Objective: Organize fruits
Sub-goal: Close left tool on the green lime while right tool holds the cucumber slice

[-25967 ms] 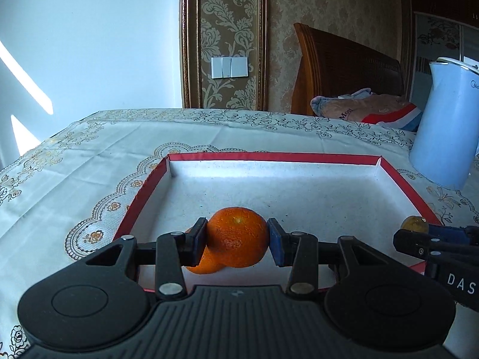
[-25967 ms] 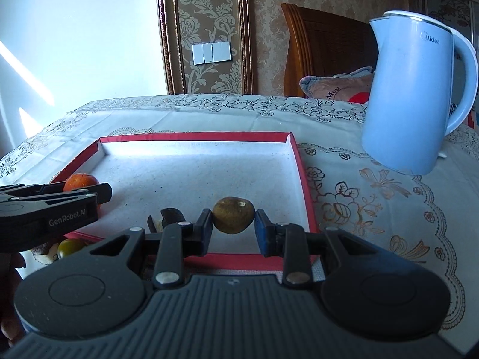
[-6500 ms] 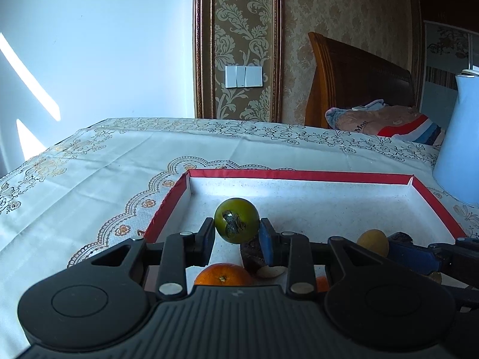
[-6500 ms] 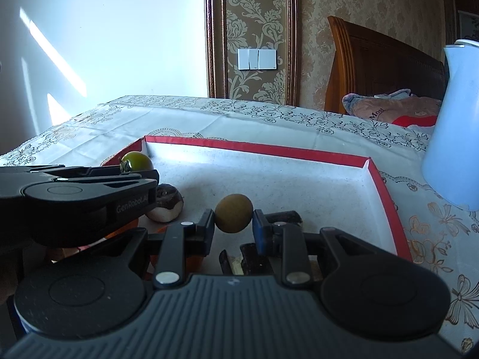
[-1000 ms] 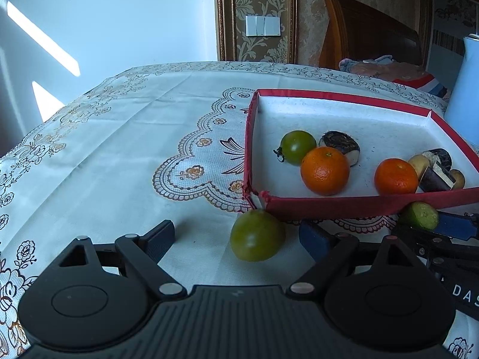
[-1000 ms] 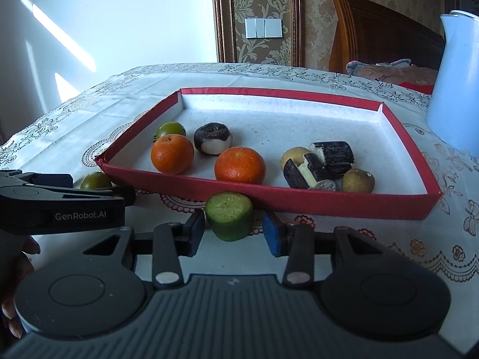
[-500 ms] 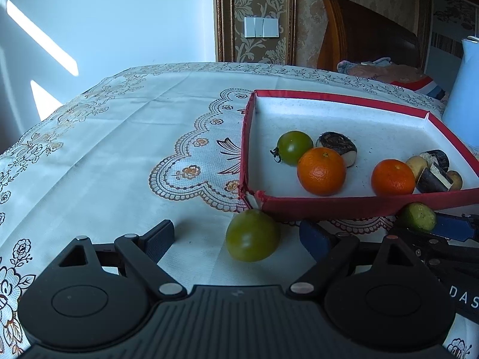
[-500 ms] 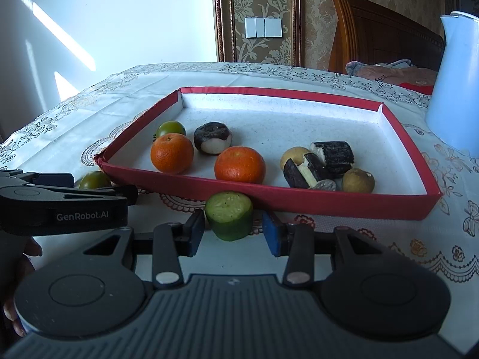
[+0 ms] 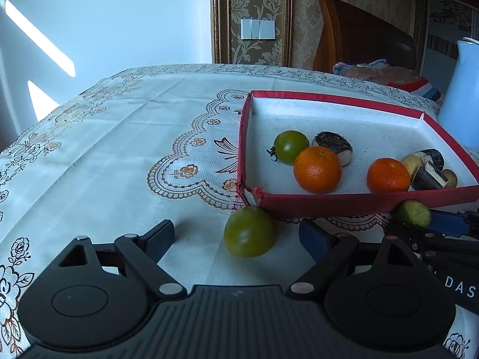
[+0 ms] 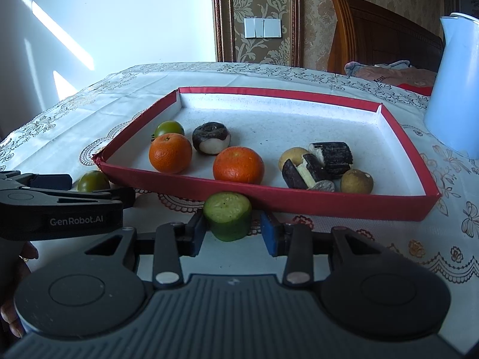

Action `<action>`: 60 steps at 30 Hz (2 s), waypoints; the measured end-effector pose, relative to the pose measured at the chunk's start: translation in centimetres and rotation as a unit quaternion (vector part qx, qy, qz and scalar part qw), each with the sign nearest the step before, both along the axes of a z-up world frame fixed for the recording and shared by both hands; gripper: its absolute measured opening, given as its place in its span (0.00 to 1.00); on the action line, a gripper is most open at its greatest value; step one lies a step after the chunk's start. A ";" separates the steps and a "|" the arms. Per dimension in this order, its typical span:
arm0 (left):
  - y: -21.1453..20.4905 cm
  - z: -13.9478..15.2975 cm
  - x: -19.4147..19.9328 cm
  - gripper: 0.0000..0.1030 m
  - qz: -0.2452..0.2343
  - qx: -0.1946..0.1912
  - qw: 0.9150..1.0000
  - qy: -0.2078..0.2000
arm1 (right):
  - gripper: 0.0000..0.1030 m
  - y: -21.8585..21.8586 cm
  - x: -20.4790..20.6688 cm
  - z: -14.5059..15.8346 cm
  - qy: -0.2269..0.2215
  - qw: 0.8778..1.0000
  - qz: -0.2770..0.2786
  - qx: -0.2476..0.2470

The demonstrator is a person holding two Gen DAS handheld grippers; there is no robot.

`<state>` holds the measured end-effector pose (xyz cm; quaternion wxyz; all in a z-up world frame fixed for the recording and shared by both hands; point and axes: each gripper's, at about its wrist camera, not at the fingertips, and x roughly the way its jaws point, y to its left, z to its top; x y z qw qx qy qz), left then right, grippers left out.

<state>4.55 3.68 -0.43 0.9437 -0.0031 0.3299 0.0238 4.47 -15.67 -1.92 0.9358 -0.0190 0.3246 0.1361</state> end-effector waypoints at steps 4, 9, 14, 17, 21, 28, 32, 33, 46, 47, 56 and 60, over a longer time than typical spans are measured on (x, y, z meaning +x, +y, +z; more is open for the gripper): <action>0.0 0.0 -0.1 0.88 -0.003 0.000 1.000 -0.001 | 0.37 0.1 0.0 0.0 0.000 1.000 0.001 -0.003; 0.5 0.0 -0.3 0.88 -0.005 -0.018 1.000 -0.008 | 0.36 0.0 0.1 0.0 0.000 1.000 0.003 -0.001; 0.7 0.0 -0.4 0.80 0.007 -0.018 1.000 -0.013 | 0.37 -0.2 0.1 0.0 0.000 1.000 0.004 0.003; 0.9 0.1 -0.4 0.77 0.011 -0.022 1.000 -0.016 | 0.37 -0.3 0.0 0.0 0.000 1.000 0.005 0.005; 0.8 0.1 -0.7 0.63 0.016 -0.018 0.999 -0.022 | 0.36 -0.3 0.0 -0.1 0.001 1.000 0.005 0.008; 0.7 0.1 -0.9 0.62 0.013 -0.016 1.000 -0.022 | 0.36 -0.3 0.1 -0.1 0.001 1.000 0.005 0.009; 0.4 0.1 -0.9 0.59 0.010 -0.008 1.000 -0.021 | 0.36 -0.4 0.0 -0.1 0.001 1.000 0.005 0.009; 0.3 0.1 -0.9 0.59 0.010 -0.006 1.000 -0.021 | 0.36 -0.4 0.0 -0.1 0.001 1.000 0.005 0.009; -0.5 0.2 -0.9 0.50 0.007 0.012 1.000 -0.021 | 0.36 -0.3 0.1 -0.1 0.000 1.000 0.005 0.007; -0.6 0.2 -0.9 0.49 0.007 0.013 1.000 -0.021 | 0.36 -0.3 0.0 -0.1 0.000 1.000 0.005 0.007; -0.9 0.2 -0.8 0.42 0.009 0.012 1.000 -0.022 | 0.36 -0.2 0.1 -0.1 -0.001 1.000 0.005 0.001; -1.1 0.3 -1.0 0.38 0.010 0.012 1.000 -0.024 | 0.34 -0.1 0.0 0.0 0.000 1.000 0.006 -0.002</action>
